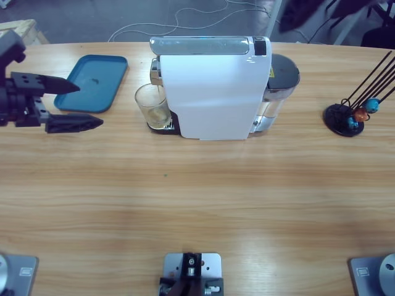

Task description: Pour coffee

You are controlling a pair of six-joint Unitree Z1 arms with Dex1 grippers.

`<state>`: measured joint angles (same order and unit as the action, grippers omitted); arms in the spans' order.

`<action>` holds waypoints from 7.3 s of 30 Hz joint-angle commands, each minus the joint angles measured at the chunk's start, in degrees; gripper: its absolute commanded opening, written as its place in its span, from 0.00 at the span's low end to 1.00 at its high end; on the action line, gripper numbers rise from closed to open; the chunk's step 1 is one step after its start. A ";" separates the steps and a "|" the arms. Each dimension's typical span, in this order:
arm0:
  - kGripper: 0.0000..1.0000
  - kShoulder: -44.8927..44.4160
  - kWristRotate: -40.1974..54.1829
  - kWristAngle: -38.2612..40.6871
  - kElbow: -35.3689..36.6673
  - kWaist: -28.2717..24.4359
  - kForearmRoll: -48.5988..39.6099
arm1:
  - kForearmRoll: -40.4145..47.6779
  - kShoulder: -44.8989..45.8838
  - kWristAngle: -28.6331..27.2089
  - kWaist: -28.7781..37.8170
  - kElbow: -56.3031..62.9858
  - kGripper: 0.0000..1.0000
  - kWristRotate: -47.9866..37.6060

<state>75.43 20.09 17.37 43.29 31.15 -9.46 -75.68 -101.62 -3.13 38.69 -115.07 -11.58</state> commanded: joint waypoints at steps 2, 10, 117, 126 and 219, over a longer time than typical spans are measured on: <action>1.00 -0.94 -0.93 0.75 -3.85 0.14 0.34 | 21.33 27.93 -0.04 0.67 37.90 1.00 -0.46; 1.00 -4.96 -0.75 0.84 -4.81 0.21 0.32 | 45.83 43.24 0.40 0.69 68.63 1.00 9.12; 1.00 -10.20 -4.85 2.93 -6.97 0.68 4.79 | 49.22 42.31 4.38 3.41 69.54 1.00 10.52; 1.00 1.63 1.43 7.26 -3.48 -4.52 13.26 | 49.51 39.48 4.62 3.41 69.44 1.00 10.52; 1.00 34.73 10.41 23.50 3.96 -5.47 29.22 | 48.79 35.10 7.84 3.32 72.88 1.00 9.73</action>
<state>106.10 31.12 40.67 45.41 25.23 18.94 -27.50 -65.53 3.00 41.40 -44.14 -2.15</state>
